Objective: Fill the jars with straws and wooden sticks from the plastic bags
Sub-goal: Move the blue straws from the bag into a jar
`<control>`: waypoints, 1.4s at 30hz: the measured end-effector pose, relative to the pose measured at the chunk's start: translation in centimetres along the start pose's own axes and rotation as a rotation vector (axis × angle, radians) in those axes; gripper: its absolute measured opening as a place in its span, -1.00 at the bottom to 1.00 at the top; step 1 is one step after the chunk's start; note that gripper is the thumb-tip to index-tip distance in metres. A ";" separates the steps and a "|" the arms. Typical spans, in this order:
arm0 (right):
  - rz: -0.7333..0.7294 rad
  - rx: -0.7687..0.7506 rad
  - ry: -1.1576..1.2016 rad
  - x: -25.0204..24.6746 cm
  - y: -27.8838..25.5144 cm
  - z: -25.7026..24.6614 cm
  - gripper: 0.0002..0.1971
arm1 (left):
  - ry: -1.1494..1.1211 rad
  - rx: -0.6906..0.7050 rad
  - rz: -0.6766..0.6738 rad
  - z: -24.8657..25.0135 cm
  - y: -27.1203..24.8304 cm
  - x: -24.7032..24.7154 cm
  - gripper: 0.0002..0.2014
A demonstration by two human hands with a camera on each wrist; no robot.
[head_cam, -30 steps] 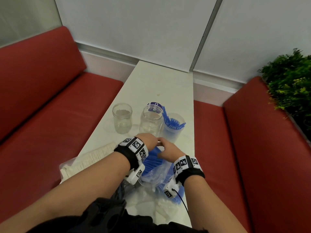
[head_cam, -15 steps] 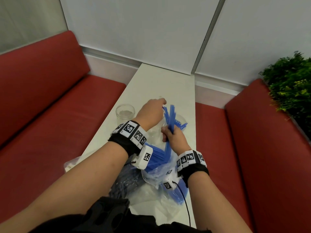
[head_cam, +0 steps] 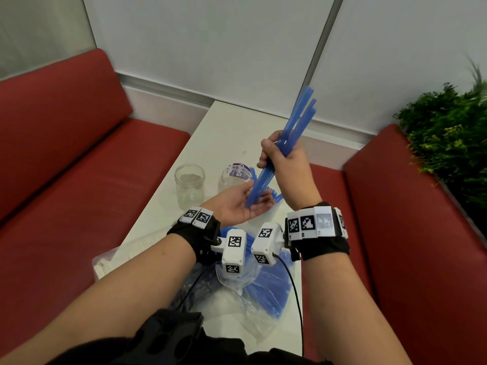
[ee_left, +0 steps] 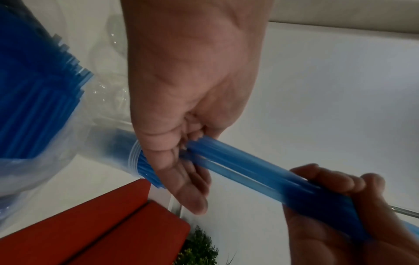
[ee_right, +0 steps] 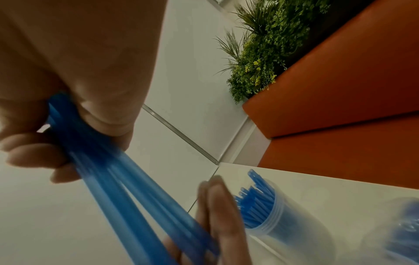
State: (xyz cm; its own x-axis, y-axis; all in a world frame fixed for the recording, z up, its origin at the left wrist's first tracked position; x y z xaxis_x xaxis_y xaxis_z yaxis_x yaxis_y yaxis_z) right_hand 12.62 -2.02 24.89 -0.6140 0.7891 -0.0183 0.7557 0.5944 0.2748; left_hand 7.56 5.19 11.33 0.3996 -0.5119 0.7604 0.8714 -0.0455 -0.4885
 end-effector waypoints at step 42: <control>0.113 0.074 -0.467 -6.0 5.6 -0.6 -0.87 | 0.925 0.256 0.407 5.2 1.6 -6.8 -0.69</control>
State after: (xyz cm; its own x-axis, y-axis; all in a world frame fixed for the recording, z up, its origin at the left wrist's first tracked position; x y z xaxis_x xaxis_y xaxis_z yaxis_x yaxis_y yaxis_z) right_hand 20.39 -3.53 27.13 -0.3720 0.8246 -0.4262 0.8365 0.4968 0.2311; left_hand 7.70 13.07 7.62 0.3967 -0.9102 -0.1195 0.7971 0.4061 -0.4470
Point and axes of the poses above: each hand's wrist, its own y-axis towards the middle knuckle, its own x-axis out of the palm, z = x × y, the point moved 5 cm from there along y, towards the middle knuckle, and after that the axes turned 1 degree about z, right-handed, at the moved point
